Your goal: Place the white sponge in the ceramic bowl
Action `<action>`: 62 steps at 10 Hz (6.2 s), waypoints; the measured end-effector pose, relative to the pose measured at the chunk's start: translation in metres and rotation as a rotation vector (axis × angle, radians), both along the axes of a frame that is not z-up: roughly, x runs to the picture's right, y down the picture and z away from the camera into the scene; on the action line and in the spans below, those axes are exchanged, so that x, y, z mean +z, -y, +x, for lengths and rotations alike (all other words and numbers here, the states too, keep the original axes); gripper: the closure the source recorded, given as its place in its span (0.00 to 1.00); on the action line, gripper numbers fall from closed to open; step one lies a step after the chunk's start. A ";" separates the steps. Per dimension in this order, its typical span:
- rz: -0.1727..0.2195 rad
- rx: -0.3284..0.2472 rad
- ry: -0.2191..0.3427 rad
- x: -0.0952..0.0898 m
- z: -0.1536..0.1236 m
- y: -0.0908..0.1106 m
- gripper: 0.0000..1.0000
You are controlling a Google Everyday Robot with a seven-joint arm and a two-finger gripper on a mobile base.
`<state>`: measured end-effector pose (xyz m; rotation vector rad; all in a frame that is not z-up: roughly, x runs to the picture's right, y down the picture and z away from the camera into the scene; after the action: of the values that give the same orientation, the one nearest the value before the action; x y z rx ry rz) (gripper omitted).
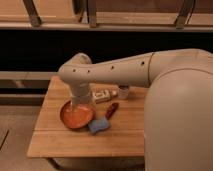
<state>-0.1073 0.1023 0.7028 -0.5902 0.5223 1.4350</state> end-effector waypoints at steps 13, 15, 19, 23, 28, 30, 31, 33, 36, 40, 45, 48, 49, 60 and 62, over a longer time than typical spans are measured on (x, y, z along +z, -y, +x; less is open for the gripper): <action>0.000 0.000 0.000 0.000 0.000 0.000 0.35; 0.000 0.000 0.000 0.000 0.000 0.000 0.35; -0.001 0.000 0.000 0.000 0.000 0.000 0.35; 0.025 -0.022 0.004 0.001 -0.005 0.008 0.35; 0.136 -0.088 0.277 0.021 -0.075 0.023 0.35; 0.101 0.008 0.271 0.039 -0.048 0.009 0.35; 0.084 0.033 0.241 0.049 -0.028 0.005 0.35; 0.051 0.048 0.171 0.067 0.010 0.003 0.35; -0.002 0.077 0.040 0.090 0.054 0.001 0.35; -0.022 0.091 -0.025 0.096 0.071 0.000 0.35; -0.090 0.041 -0.065 0.082 0.075 -0.026 0.35; -0.138 0.077 -0.153 0.068 0.117 -0.056 0.35; -0.153 0.101 -0.174 0.068 0.129 -0.064 0.35; -0.188 0.151 -0.041 0.124 0.103 -0.102 0.35; -0.185 0.123 -0.016 0.132 0.099 -0.108 0.35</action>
<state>-0.0079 0.2105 0.8350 -0.7702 0.6453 1.5182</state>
